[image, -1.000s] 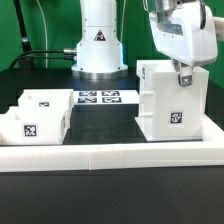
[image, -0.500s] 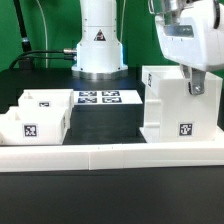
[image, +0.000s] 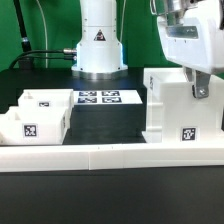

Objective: Assemble drawer

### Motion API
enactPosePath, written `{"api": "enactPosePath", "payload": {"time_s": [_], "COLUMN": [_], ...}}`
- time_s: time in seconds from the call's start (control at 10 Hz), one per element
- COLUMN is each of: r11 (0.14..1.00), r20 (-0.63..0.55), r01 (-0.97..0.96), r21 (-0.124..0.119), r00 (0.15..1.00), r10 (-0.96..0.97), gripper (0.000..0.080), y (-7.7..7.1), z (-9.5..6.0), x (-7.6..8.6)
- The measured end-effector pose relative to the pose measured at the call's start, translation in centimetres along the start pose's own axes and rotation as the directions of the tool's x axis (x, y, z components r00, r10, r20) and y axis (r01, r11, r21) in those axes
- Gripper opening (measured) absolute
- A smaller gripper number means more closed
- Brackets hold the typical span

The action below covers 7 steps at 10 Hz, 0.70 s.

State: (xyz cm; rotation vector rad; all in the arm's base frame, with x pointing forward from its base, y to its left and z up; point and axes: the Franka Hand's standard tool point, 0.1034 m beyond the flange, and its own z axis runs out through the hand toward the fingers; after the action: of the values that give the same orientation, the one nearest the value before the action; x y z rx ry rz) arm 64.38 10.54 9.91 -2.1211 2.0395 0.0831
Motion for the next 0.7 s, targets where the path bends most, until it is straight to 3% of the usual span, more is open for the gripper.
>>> {"api": "enactPosePath", "payload": {"time_s": [0.2, 0.3, 0.4, 0.5, 0.7], "r11": [1.000, 1.000, 1.000, 1.000, 0.999], "r20": [0.000, 0.000, 0.000, -0.001, -0.001], "r01": [0.005, 0.008, 0.012, 0.017, 0.043], "r21": [0.001, 0.004, 0.006, 0.008, 0.008], "r00": [1.000, 1.000, 1.000, 1.000, 0.999], "r10": [-0.005, -0.008, -0.012, -0.017, -0.043], "gripper": [0.0390, 0.0525, 0.0525, 0.0623, 0.0642], "y": [-0.01, -0.08, -0.14, -0.17, 0.00], "z": [0.00, -0.04, -0.07, -0.09, -0.21], "x": [-0.09, -0.12, -0.15, -0.19, -0.36]}}
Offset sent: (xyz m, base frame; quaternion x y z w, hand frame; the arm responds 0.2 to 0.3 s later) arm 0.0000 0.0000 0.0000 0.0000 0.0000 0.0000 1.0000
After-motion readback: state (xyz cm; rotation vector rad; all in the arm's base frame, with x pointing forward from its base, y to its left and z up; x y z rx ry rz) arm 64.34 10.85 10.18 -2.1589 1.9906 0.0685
